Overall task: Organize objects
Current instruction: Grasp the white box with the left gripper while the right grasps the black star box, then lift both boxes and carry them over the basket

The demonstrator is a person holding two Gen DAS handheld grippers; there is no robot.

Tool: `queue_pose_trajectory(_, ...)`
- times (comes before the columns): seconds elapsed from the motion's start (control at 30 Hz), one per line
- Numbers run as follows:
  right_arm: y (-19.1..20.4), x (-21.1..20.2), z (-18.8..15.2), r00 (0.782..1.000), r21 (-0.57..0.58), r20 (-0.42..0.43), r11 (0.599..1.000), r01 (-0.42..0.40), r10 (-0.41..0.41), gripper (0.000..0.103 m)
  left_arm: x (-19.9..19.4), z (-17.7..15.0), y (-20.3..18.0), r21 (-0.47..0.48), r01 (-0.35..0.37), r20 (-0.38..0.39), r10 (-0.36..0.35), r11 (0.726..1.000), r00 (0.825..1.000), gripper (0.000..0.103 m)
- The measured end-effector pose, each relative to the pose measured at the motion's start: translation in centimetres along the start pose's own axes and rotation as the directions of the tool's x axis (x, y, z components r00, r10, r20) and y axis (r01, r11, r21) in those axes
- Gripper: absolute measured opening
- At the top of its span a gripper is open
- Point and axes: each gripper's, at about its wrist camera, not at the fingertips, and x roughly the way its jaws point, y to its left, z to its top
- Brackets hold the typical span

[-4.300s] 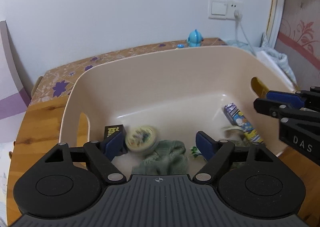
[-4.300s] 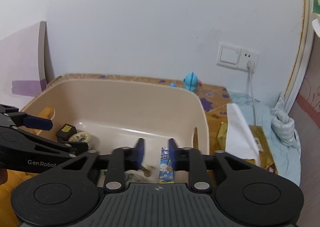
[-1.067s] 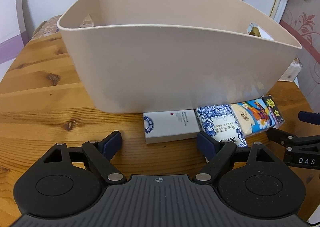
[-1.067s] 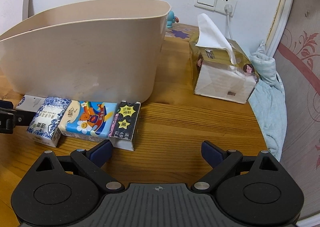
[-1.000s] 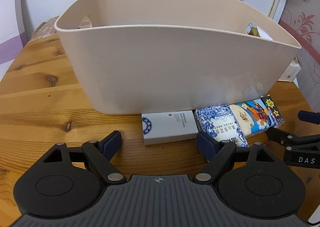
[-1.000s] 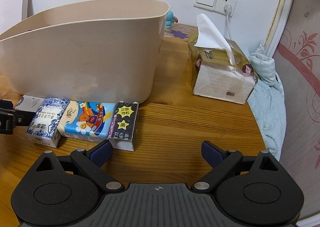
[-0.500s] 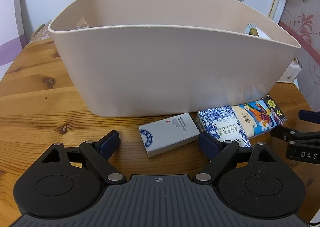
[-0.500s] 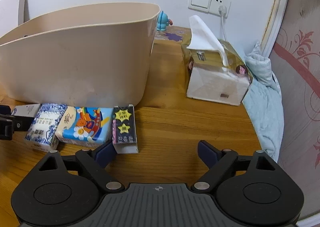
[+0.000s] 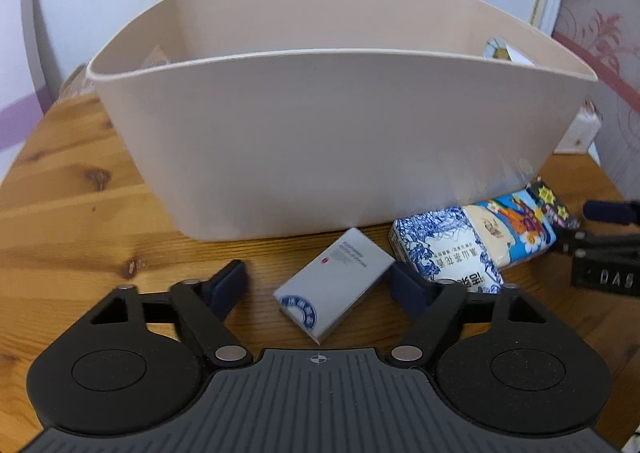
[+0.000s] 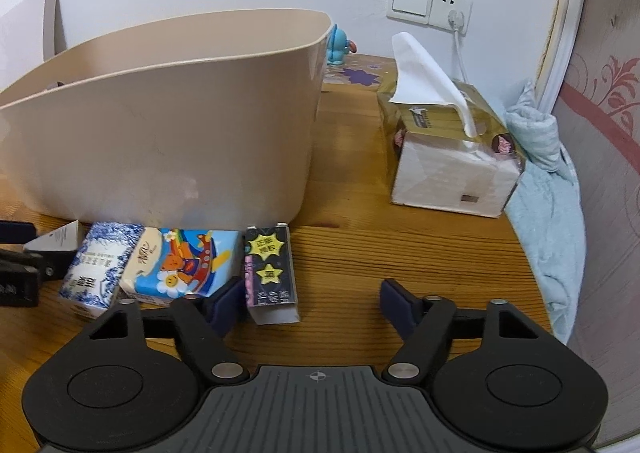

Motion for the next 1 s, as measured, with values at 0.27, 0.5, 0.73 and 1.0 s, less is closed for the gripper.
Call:
queue_pose_trajectory(0.27, 0.7, -0.4, 0.1, 0.999, -0.004, -0.004, 0.999, -0.034, 0.034, 0.037, -0.6, -0.1, 0.0, 0.015, 0.021, 0.011, -0.021, 1.000, 1.000, 0.047)
queue_pose_trajectory(0.5, 1.4, -1.0, -0.4, 0.999, -0.023, -0.005, 0.999, -0.041, 0.041, 0.024, -0.9, -0.4, 0.3, 0.020, 0.029, 0.021, -0.029, 0.999, 0.999, 0.032)
queue_pose_trajectory(0.73, 1.7, -2.0, -0.8, 0.999, -0.016, -0.011, 0.999, -0.048, 0.048, 0.024, -1.1, -0.7, 0.7, 0.024, 0.036, 0.021, -0.037, 0.999, 0.999, 0.031)
queue_pose_trajectory(1.0, 1.7, -4.4, -0.7, 0.999, -0.014, 0.030, 0.999, -0.044, 0.044, 0.024, -2.6, -1.2, 1.7, 0.020, 0.042, 0.047, -0.043, 0.999, 0.998, 0.031)
